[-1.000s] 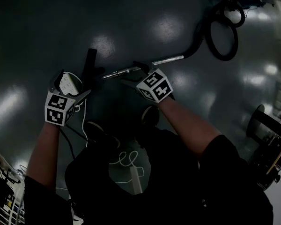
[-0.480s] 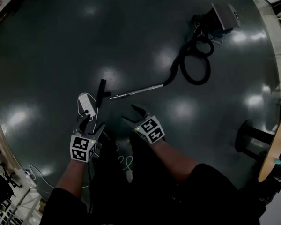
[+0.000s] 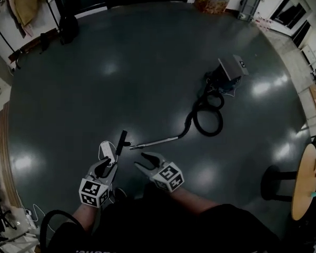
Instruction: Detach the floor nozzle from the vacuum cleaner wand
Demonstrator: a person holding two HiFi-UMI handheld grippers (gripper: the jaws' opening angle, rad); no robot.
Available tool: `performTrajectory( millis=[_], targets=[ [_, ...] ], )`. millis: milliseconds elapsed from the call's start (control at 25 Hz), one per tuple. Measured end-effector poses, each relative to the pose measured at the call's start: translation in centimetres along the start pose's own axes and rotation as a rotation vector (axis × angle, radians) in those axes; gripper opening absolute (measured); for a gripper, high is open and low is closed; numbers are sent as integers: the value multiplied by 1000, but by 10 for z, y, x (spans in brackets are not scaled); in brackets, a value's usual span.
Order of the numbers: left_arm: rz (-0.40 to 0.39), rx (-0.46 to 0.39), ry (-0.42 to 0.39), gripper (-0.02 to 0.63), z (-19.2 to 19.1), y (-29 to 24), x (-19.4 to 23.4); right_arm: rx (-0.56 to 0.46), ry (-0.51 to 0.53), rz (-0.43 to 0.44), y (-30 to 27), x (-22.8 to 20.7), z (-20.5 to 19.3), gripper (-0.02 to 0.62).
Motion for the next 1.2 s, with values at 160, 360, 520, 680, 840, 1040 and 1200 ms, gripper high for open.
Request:
performTrajectory(
  millis=[160, 360, 520, 680, 840, 1040, 1200],
  targets=[
    [-53, -92, -31, 55, 7, 63, -18, -64, 5, 44, 17, 87, -2, 173],
    [-71, -216, -46, 3, 26, 114, -19, -150, 22, 125, 32, 155, 20, 93],
    [-47, -292, -56, 2, 50, 133, -41, -197, 71, 208, 57, 180, 39, 46],
    [3, -343, -49, 2, 66, 142, -66, -210, 113, 289, 80, 188, 47, 11],
    [6, -369, -62, 2, 79, 140, -92, -245, 98, 346, 103, 185, 52, 2],
    [30, -363, -84, 3, 84, 143, -114, -243, 85, 375, 115, 184, 42, 2],
    [25, -347, -101, 2, 84, 135, -124, -244, 100, 372, 124, 177, 37, 2]
  ],
)
Point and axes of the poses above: the fingertips, and each gripper's own axes: y backward along the fingers, x to its left, z out of its top, the point moved 7 cm from there along y, backward along the fingers, and after that the axes turned 14 degrees about -y, right-handed, at the moved point
